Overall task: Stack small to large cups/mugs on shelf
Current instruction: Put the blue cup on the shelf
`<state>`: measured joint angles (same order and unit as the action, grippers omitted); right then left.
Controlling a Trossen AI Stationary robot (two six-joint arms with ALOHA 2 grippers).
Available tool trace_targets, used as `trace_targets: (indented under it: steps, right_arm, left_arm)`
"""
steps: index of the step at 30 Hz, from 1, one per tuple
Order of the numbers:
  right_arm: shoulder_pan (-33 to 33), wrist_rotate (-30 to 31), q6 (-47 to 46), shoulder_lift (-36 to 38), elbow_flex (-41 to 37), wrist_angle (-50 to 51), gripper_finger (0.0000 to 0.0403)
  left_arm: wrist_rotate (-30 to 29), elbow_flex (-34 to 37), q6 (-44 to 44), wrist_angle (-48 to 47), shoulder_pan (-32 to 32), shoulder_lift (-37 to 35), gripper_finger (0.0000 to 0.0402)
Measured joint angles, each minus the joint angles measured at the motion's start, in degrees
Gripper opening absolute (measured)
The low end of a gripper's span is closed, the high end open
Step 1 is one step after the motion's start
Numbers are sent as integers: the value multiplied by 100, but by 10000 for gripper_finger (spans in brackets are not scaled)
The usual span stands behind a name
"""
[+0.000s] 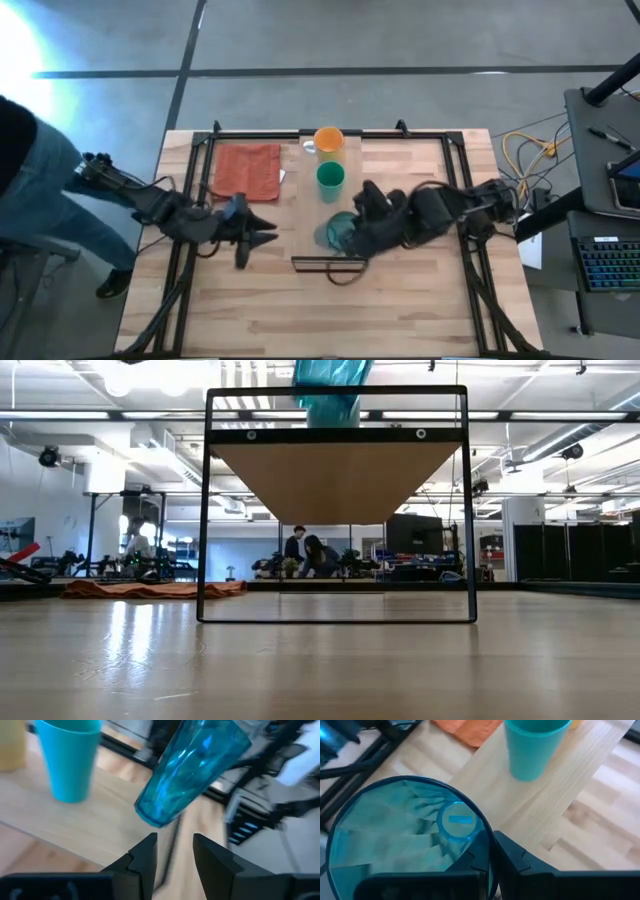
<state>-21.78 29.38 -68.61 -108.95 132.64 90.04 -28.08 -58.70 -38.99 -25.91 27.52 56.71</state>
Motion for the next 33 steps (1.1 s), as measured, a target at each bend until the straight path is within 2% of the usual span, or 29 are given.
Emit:
trace_targets:
  steps: [3,6,13,22,33]
  right_arm:
    - [202,-88,171,-44,-6,2,9]
    - [349,-144,313,-50,-7,1,9]
    - [569,-527,459,-61,-11,-123,9]
    - [652,-751,625,-274,-40,-347,36]
    - [903,-688,814,-327,-27,-384,82]
  left_arm:
    - [59,-23,42,-4,-351,245,112]
    - [403,-82,162,4,-690,582,112]
    - [695,-378,571,107,-1083,1285,112]
    - [1034,-568,818,331,-1182,1812,112]
    - [1139,-490,801,308,-1182,1906,112]
